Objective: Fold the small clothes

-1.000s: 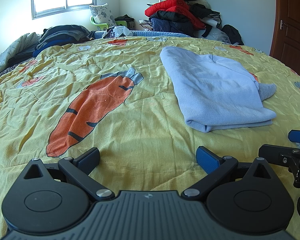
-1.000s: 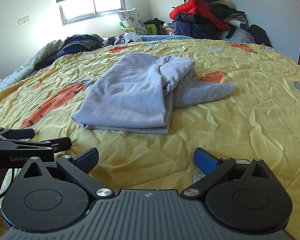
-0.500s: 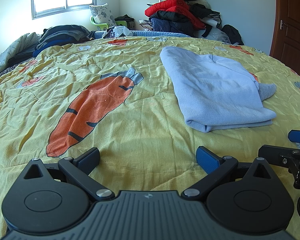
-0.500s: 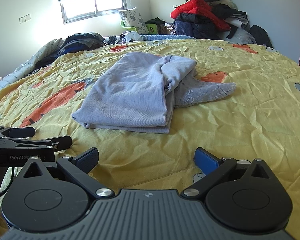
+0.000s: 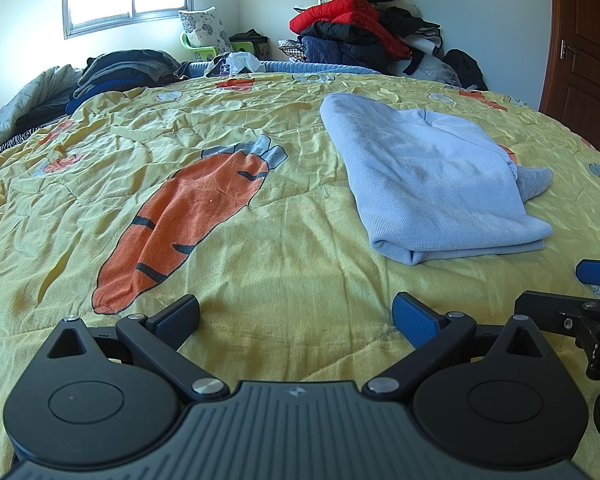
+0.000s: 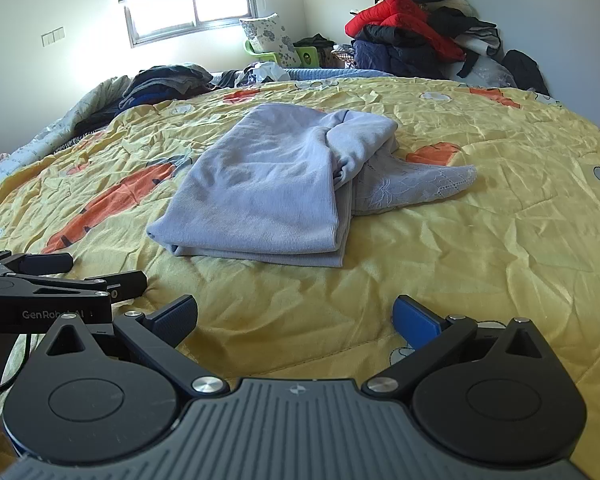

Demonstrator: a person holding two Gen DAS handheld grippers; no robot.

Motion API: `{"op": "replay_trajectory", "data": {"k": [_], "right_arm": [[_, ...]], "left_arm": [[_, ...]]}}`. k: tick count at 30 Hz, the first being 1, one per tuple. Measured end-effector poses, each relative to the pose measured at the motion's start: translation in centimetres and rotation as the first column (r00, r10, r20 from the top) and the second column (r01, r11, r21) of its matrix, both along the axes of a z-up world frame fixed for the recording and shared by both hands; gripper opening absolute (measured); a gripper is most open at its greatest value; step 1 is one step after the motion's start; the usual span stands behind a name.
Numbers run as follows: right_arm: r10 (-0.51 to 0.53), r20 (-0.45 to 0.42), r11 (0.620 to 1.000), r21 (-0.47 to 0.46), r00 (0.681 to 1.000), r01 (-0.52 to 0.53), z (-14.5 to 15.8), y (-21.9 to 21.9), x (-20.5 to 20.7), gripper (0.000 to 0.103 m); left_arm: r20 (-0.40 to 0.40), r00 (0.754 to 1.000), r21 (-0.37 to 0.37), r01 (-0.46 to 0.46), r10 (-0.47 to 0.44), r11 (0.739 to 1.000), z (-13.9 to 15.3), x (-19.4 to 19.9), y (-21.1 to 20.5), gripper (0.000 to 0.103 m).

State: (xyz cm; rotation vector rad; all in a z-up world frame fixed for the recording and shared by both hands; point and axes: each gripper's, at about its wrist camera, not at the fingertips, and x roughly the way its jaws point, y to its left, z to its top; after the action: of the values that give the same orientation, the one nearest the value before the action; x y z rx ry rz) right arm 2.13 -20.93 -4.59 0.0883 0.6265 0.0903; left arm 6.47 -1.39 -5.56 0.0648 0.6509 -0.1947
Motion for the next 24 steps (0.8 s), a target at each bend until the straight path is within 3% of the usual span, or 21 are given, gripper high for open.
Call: {"op": "replay_trajectory", "data": {"k": [24], "right_arm": [[0.003,0.003,1.0,0.009,1.0,-0.003,0.07,-0.12,-0.05,0.103]], "left_arm": [[0.0,1.0,0.0,0.0,0.0,1.0,-0.03,0.01,0.04,0.103]]}}
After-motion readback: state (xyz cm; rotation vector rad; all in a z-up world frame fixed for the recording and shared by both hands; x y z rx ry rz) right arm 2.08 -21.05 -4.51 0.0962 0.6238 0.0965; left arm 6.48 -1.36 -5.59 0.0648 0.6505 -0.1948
